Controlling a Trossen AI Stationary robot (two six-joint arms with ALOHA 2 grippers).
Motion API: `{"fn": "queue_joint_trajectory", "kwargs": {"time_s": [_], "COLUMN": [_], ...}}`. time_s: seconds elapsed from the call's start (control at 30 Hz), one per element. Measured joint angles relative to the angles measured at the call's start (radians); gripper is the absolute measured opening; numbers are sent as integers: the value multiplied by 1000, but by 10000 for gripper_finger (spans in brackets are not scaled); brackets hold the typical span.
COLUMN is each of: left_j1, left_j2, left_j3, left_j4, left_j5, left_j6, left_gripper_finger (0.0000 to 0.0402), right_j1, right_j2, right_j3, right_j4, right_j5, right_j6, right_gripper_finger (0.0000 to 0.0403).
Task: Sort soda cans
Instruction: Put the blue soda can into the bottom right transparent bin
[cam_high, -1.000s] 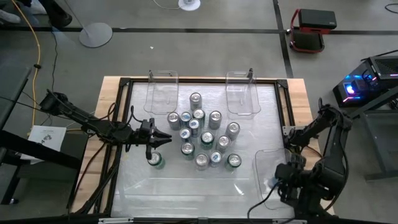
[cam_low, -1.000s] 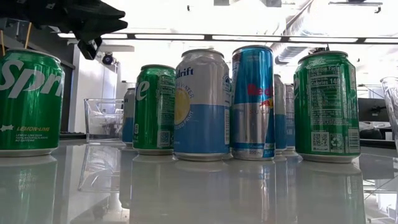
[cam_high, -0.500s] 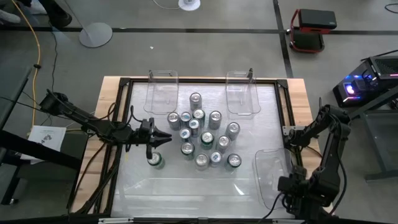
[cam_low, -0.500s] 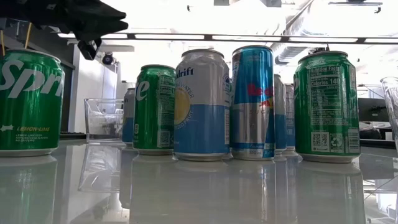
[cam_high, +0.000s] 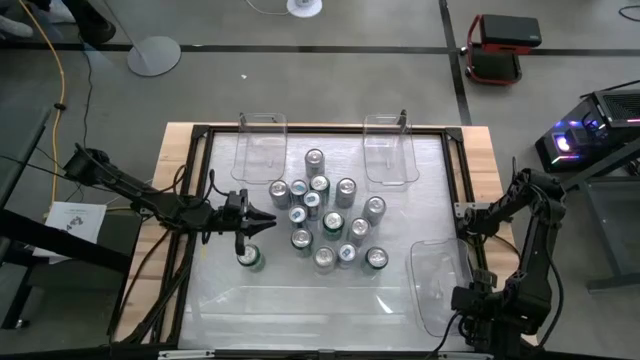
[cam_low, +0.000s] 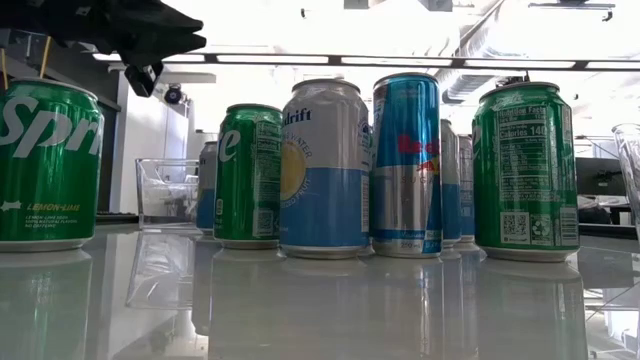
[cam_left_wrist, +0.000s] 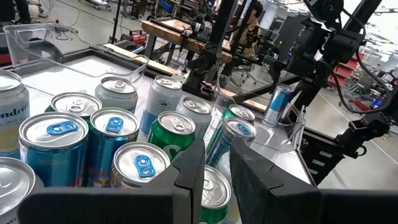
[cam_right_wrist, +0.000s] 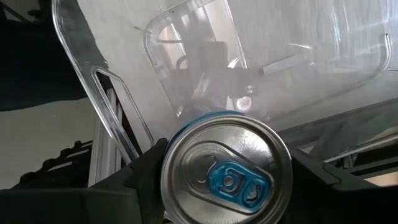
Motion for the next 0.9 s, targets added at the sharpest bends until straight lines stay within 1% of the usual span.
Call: {"fn": "queue_joint_trajectory", "kwargs": {"time_s": [0.1,0.27,0.63,0.9], "left_j1": [0,0,0,0], "left_j2": [0,0,0,0], "left_j3": [0,0,0,0], "left_j4": [0,0,0,0], "left_j5": [0,0,-2,-1], "left_j6": [0,0,0,0], "left_gripper_finger": [65,65,65,65], "right_j1": [0,-1,-1,0], "right_j2": [0,0,-1,0], "right_j3": [-4,-46,-48,-49], "right_j4": [7,50,59,68], "right_j5": [7,-1,-27,-54], "right_j6": [0,-5,-4,1], "right_gripper_finger": [223,223,226,254]}}
